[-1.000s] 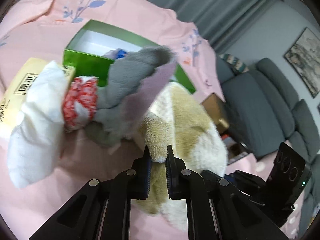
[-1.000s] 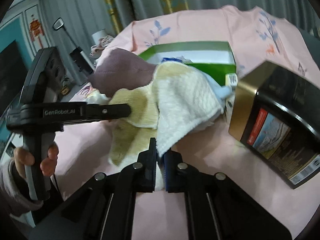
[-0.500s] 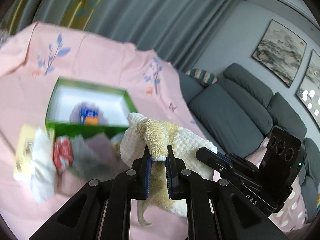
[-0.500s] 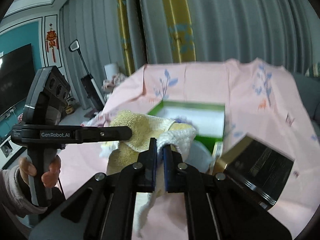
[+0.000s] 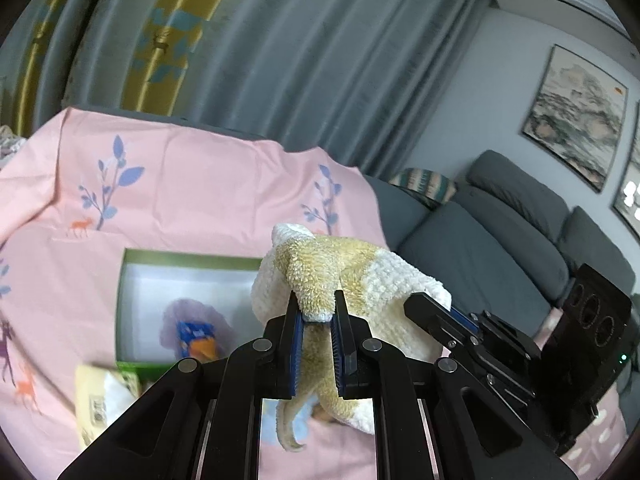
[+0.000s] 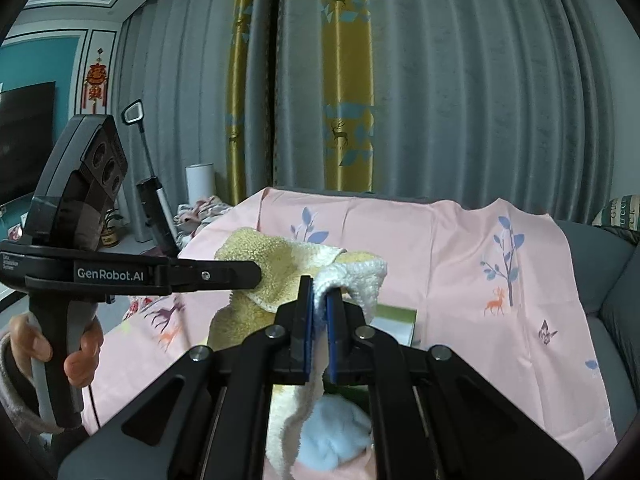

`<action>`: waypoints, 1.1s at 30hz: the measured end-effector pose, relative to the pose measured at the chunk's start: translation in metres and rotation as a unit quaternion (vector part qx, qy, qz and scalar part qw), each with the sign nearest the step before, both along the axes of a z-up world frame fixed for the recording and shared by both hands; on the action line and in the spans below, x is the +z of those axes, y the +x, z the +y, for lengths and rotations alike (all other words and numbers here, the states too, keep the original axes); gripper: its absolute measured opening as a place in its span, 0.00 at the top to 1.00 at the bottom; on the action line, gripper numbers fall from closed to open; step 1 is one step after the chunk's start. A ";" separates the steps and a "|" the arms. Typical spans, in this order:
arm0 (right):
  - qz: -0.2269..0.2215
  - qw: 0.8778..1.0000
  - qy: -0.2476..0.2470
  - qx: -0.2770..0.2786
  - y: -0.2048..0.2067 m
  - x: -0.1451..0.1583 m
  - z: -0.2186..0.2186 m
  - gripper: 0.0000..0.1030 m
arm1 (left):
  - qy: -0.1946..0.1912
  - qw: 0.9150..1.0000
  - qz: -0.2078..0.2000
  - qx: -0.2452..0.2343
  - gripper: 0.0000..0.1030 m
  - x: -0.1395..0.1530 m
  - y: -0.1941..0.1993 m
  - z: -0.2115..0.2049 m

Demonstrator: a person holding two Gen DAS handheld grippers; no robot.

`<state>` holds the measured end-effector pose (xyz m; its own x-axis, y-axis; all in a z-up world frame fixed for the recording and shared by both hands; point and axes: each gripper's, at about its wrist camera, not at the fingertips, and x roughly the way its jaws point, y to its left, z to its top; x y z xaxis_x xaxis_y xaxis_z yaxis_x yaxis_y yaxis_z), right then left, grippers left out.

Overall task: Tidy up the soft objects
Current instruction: 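Lift the cream towel with the right gripper and drop it into the box, then withdraw the right gripper and reach toward the mauve knit cloth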

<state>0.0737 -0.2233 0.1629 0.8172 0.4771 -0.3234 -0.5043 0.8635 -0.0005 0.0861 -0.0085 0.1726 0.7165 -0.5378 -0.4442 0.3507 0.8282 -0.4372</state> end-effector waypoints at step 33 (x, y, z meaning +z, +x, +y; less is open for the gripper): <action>0.194 0.971 -0.081 -0.110 0.149 -0.110 0.047 0.28 | 0.075 0.965 0.223 0.119 0.14 -0.148 0.166 0.050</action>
<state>0.2228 -0.1766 0.0524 0.6951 0.2215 -0.6839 -0.2972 0.9548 0.0072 0.2521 0.0412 0.0246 0.5317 -0.2880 -0.7964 -0.0520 0.9275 -0.3702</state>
